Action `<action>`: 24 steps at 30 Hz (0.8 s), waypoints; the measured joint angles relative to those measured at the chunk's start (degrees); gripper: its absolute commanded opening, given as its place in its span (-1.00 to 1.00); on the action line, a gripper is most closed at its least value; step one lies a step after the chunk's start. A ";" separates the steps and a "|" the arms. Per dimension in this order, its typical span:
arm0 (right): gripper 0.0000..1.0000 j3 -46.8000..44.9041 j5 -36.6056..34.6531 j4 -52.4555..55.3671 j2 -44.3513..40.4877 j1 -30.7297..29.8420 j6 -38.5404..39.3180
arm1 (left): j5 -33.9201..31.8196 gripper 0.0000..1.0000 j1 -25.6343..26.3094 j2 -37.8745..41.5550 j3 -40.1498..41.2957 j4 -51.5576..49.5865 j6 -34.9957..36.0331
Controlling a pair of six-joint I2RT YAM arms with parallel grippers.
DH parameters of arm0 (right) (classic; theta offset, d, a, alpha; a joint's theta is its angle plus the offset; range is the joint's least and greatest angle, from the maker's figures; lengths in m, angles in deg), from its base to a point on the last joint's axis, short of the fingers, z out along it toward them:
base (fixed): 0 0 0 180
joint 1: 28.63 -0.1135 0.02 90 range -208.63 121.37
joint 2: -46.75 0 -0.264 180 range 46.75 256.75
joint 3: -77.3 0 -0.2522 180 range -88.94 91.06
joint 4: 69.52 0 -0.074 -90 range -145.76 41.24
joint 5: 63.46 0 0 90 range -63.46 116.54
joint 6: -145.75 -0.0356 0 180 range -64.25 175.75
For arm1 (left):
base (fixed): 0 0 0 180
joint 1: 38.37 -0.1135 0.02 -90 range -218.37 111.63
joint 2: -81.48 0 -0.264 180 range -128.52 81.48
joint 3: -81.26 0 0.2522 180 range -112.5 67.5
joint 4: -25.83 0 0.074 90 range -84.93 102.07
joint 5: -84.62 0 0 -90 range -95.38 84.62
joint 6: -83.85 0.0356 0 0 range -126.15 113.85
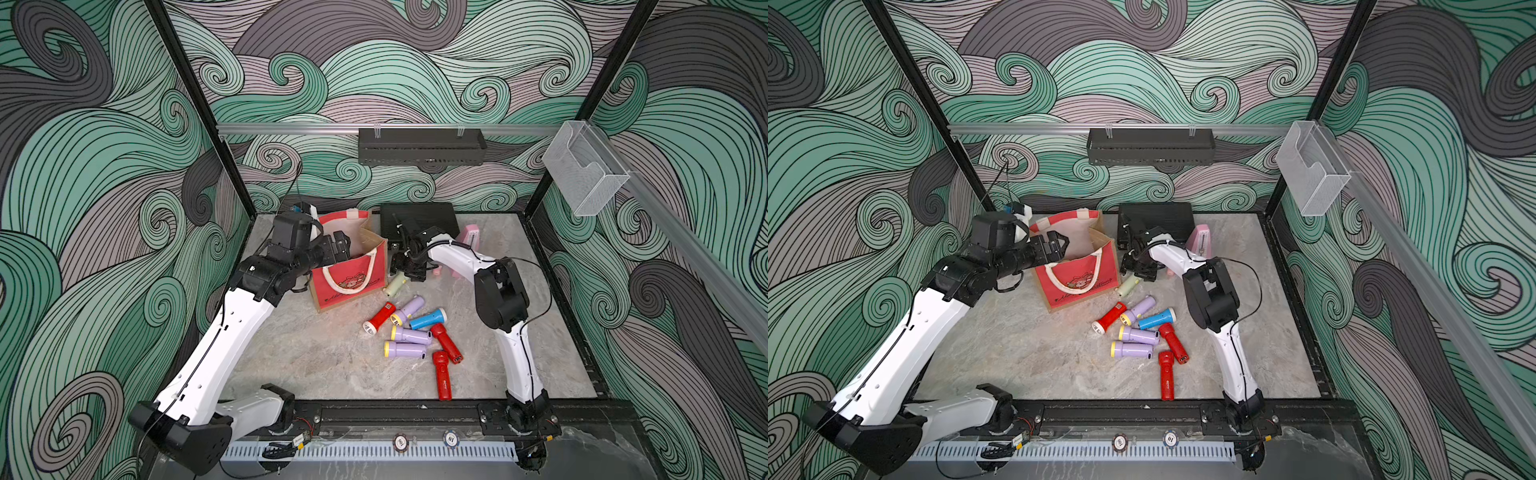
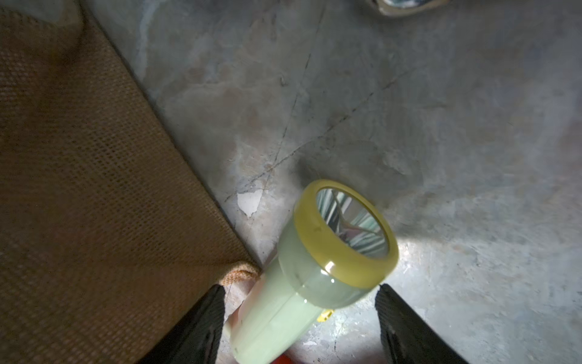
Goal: Put the flashlights into the tote bags
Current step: Pick up the flashlight from the center of the board.
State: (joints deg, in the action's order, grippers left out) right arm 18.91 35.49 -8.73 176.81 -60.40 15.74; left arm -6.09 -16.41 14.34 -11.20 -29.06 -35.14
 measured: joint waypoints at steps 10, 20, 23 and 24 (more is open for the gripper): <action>0.30 1.92 -1.18 1.46 3.32 0.00 -0.76 | 0.07 0.97 1.88 0.17 1.27 0.90 -0.13; 0.02 1.86 -2.60 1.77 3.37 0.39 -0.63 | -0.11 0.97 2.25 0.68 1.27 1.36 -0.13; -0.08 1.40 -2.54 1.66 3.34 0.76 -0.52 | -0.13 0.97 2.29 0.68 1.27 1.36 -0.15; -0.11 1.14 -2.54 1.46 3.21 0.87 -0.48 | -0.13 0.97 2.32 0.68 1.27 1.36 -0.13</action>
State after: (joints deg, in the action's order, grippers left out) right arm 20.05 32.96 -7.27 180.02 -59.52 15.26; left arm -6.23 -14.10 15.02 -9.93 -27.70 -35.27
